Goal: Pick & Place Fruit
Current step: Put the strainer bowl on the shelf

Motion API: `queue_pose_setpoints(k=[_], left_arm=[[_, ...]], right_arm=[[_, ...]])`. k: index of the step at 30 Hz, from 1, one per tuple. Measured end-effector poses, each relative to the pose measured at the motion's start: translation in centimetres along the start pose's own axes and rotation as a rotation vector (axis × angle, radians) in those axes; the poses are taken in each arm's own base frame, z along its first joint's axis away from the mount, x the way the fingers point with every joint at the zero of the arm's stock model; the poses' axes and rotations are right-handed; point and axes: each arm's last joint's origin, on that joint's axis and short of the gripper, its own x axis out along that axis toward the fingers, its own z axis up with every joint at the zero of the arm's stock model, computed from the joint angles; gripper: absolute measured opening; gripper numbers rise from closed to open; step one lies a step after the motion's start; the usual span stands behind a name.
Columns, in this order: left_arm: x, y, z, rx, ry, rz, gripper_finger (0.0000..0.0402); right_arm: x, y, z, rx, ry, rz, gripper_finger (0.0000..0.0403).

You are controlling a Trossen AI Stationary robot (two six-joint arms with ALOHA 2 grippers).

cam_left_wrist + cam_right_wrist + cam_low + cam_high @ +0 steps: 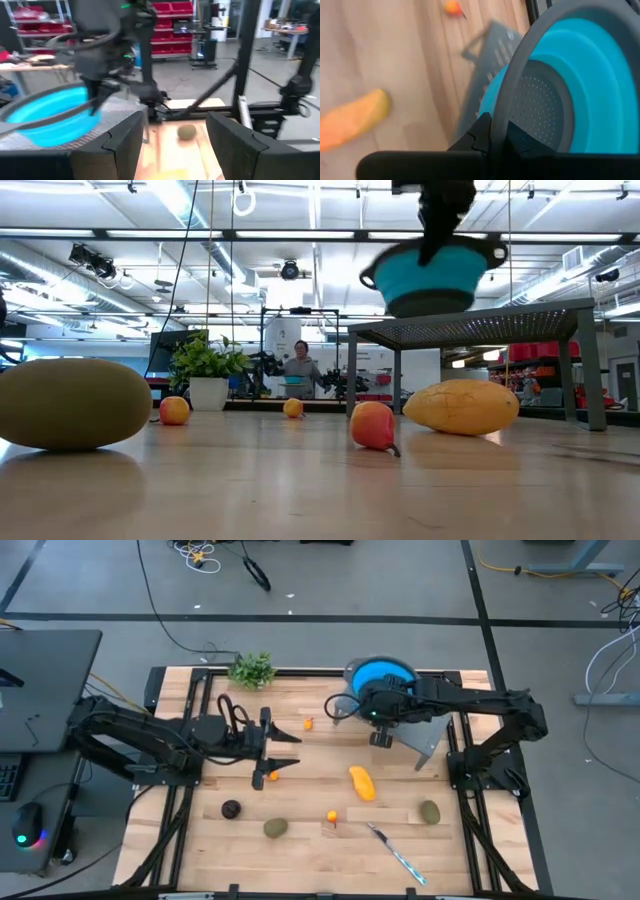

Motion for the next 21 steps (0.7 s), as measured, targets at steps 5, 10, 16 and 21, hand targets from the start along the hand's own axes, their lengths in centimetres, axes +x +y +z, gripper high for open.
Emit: queue_pose_setpoints(k=[5,10,16,21], left_arm=[[-0.1,-0.7,0.0,0.024,0.001,-0.013,0.0224],[-0.2,-0.7,0.1,0.038,-0.006,0.008,0.0224],[-0.2,-0.7,0.0,0.033,0.004,0.012,0.0224],[-0.2,-0.7,-0.1,0.037,0.008,0.011,0.0224]], right_arm=[[0.3,0.2,-0.6,0.022,0.047,-0.022,0.0019],[0.2,0.6,-0.5,0.050,0.034,-0.017,0.0019],[-0.2,0.6,-1.9,0.138,0.144,-0.057,0.0019],[-1.0,1.1,-3.0,0.187,0.202,-0.090,0.0019]])
